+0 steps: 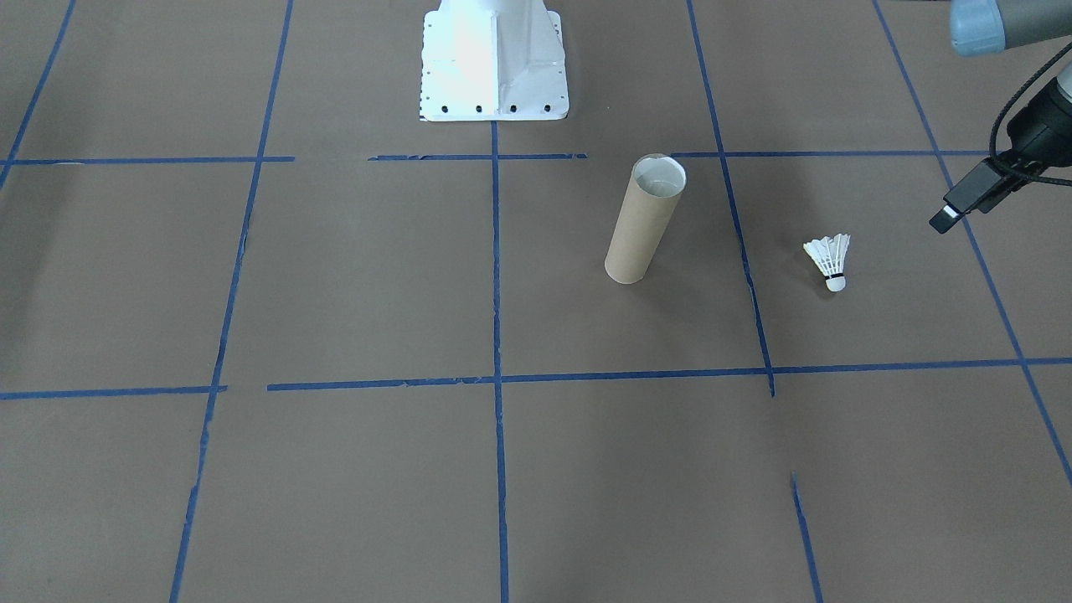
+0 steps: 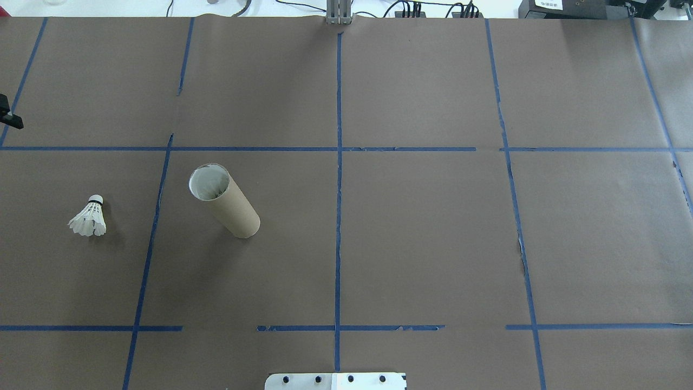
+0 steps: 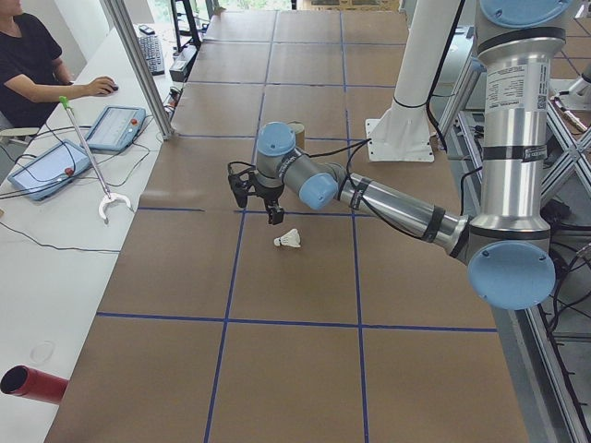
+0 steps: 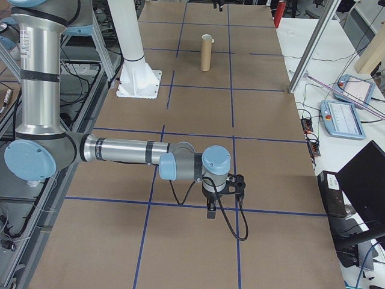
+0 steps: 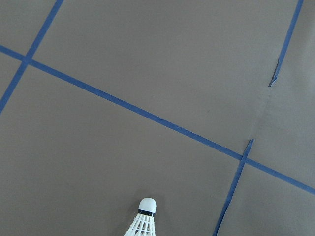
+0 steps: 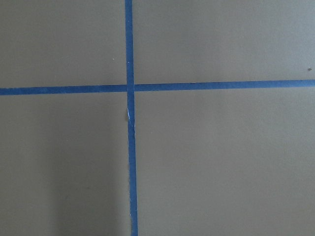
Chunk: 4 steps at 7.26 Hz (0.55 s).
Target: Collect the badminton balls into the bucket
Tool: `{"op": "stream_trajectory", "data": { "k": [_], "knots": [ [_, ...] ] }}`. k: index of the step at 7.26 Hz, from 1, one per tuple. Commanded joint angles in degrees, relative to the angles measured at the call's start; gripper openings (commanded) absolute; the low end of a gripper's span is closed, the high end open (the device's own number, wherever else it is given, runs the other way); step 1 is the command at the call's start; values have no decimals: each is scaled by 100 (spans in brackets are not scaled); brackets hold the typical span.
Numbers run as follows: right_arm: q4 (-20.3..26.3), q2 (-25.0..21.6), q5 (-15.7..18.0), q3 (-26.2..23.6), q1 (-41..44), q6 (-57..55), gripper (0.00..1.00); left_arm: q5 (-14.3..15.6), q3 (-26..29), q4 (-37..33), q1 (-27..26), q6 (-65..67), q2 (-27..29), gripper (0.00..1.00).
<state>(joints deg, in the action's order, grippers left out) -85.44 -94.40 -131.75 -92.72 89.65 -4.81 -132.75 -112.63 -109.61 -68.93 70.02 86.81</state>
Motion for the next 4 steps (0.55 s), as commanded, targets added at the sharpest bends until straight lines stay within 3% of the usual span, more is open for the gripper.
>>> {"op": "stream_trajectory", "data": {
  "k": [1,3,4],
  "knots": [
    [1,0,0,0,0,-2,100,12,-118,-122,195,309,-59,100],
    [1,0,0,0,0,7,100,38,-137,-174,527,1140,-42,100],
    [-8,0,0,0,0,7,100,212,-154,-470,713,1520,-50,100]
  ]
}}
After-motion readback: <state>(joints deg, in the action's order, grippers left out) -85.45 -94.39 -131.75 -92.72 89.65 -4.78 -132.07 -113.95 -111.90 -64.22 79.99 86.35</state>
